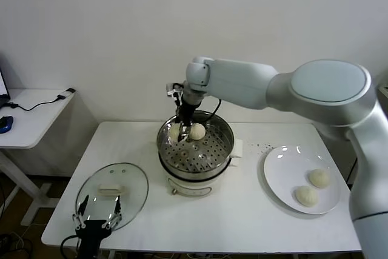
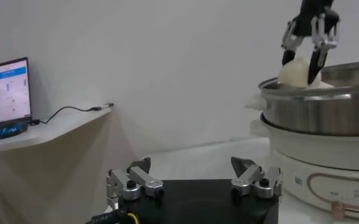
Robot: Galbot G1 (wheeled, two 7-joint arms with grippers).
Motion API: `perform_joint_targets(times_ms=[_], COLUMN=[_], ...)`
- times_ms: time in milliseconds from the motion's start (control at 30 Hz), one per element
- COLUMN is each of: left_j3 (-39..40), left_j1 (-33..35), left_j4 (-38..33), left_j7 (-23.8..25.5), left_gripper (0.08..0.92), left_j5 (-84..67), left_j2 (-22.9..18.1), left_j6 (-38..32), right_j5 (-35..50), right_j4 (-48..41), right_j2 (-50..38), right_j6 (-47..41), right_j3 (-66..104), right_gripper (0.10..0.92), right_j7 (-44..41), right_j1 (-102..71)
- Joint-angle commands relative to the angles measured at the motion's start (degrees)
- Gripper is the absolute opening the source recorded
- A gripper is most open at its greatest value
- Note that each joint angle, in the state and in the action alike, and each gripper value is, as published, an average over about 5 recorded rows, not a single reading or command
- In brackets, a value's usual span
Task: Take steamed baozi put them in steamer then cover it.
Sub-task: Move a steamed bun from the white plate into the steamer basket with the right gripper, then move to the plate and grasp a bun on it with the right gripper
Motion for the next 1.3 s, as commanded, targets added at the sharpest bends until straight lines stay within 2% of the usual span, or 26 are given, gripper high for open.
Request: perform_joint_targets(times_ms=[33, 333, 567, 700, 867, 1100, 1300], left_j3=[-0.1, -0.1, -0.1, 0.1, 0.3, 0.3, 0.8], left_j1=[0.1, -0.1, -0.2, -0.1, -0.4, -1.6, -1.9], left_j4=[0.4, 0.7, 0.8, 0.6, 0.5, 0.5, -0.2], left_j7=[-0.1, -0.1, -0.1, -0.1, 0.0, 0.1, 0.4], left_gripper=[0.823, 0.823, 0.823, 0.823, 0.823, 0.823, 0.823], left_j5=[-0.1, -0.1, -0.1, 0.0, 0.1, 1.2, 1.2], left_j2=[0.0, 0.1, 0.1, 0.1, 0.5, 1.6, 0.6], left_j6=[-0.2, -0.2, -0.2, -0.1, 0.1, 0.9, 2.0], right_j5=[-0.5, -0.9, -0.7, -1.0, -2.8, -10.5, -17.1], right_j4=[-0.8, -0.1, 1.7, 3.7, 10.8, 22.8, 31.0], right_j2=[2.8, 1.4, -1.2, -5.3, -13.6, -31.5, -45.1], right_j6=[-0.6, -1.1, -1.9, -1.6, -0.5, 1.8, 2.7], right_j3=[-0.3, 0.1, 2.0, 2.2, 2.0, 3.2, 1.3], right_gripper=[0.682, 0.690, 0.808, 0.822, 0.823, 0.823, 0.823], right_j7=[1.8, 2.3, 1.8, 0.0, -2.0, -3.9, -4.1], right_j1=[-4.5, -4.7, -2.7, 1.2, 7.0, 13.1, 14.1])
